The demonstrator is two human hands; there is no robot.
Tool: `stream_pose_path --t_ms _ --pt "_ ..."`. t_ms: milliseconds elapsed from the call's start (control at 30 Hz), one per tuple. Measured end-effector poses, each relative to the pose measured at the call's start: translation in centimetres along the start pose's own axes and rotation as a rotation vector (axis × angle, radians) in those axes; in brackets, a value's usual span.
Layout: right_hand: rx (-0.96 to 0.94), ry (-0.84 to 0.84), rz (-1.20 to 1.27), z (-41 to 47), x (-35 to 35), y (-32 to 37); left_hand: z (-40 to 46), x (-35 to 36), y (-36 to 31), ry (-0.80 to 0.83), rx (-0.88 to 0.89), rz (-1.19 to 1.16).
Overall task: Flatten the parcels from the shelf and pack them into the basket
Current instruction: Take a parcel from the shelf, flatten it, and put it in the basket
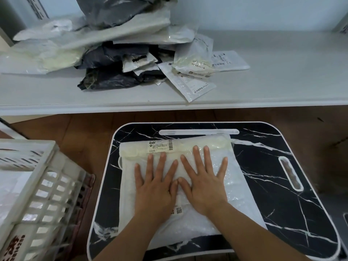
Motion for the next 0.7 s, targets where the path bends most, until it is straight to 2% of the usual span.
stream_pose_path --t_ms 233,600,700 --pt "0.011 0.015 0.038 0.2 0.9 -0.2 0.2 0.8 -0.1 0.023 -0.016 -0.002" --pt "0.033 0.141 0.098 0.7 1.4 -0.4 0.7 0.9 -0.3 0.095 -0.034 0.011" --pt "0.02 0.158 0.118 0.6 1.4 -0.5 1.1 0.2 -0.4 0.095 0.007 0.017"
Point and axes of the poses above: each hand's wrist, its own z-axis towards the middle knuckle, its own x-axis out of the palm, y = z × x, the point moved 4 cm from there along z, towards the middle knuckle, and after that the axes turned 14 degrees about -x, right-handed, at the moved point
